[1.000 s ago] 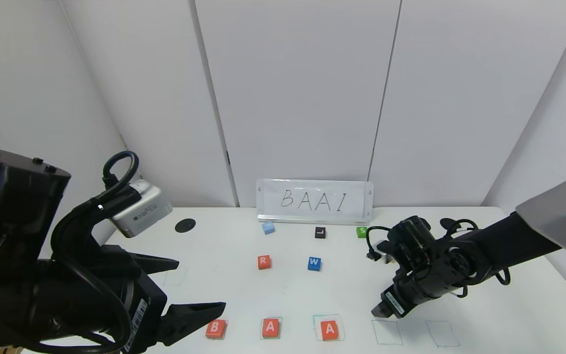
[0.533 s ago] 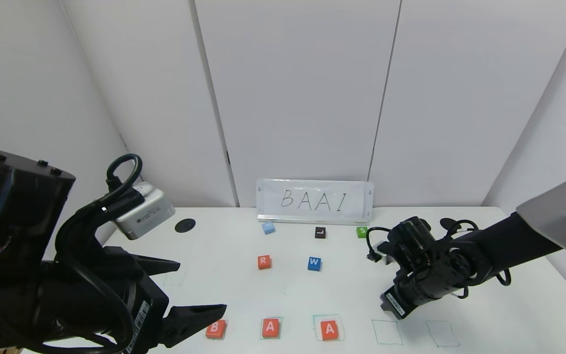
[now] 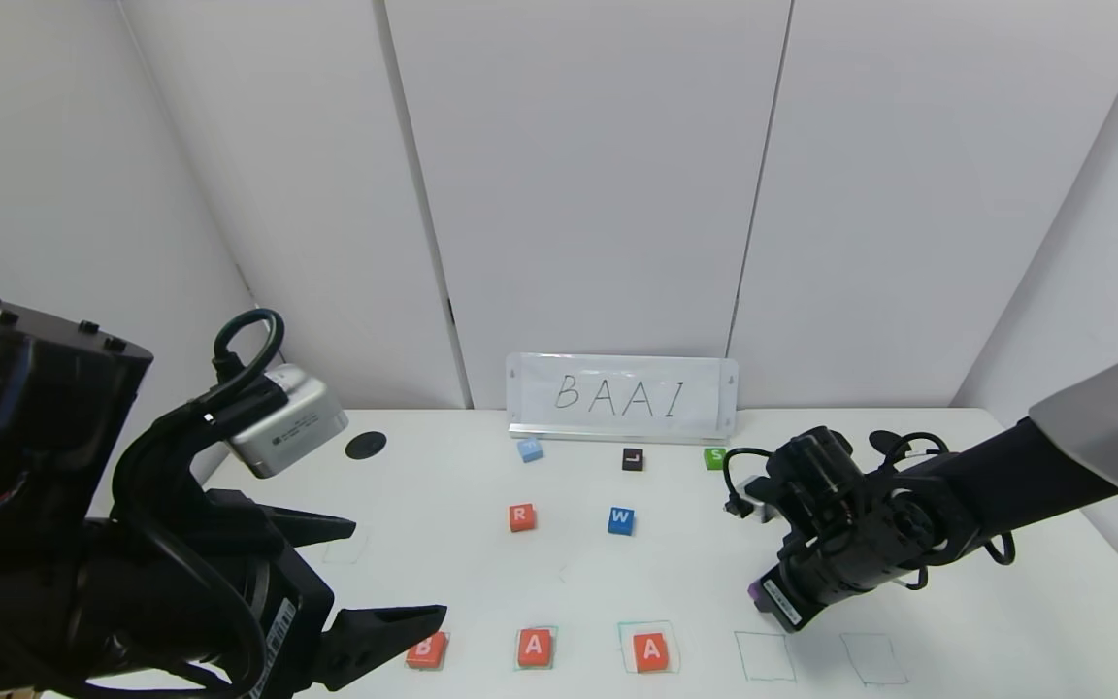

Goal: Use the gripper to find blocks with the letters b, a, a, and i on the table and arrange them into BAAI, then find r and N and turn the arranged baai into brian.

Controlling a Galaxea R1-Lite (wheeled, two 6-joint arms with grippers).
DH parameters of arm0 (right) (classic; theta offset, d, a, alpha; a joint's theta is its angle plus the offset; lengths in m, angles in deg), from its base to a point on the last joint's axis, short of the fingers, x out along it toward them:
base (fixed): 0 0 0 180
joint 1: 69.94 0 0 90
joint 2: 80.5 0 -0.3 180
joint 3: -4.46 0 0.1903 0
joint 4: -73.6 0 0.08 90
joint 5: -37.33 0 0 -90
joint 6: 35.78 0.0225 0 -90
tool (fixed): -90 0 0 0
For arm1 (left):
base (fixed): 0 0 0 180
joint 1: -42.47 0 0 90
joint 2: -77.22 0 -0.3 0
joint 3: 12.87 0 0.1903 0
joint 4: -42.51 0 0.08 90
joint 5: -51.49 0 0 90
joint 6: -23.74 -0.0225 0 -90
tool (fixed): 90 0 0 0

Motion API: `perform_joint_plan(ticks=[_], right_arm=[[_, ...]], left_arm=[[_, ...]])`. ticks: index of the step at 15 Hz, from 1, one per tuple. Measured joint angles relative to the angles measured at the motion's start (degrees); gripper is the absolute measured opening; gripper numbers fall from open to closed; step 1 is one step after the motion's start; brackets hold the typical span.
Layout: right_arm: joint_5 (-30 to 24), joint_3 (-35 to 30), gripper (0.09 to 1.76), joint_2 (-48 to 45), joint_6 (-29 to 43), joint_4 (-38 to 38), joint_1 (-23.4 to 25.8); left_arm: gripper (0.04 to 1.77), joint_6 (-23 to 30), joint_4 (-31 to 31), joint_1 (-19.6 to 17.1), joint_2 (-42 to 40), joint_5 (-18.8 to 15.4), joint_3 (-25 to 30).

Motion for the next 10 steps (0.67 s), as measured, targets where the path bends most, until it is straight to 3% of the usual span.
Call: perform_joint_plan(ticks=[4, 10], right_arm=[[-0.2, -0.4, 0.53, -1.4, -0.5, -0.2, -0.5], [-0.3, -2.3, 0.53, -3.4, -8.3, -0.2, -0.8]], left_arm=[[1.72, 0.0, 0.0, 0.1, 0.0, 0.0, 0.0], [1.72, -0.2, 0.0, 0.1, -0.3, -0.1, 0.1]])
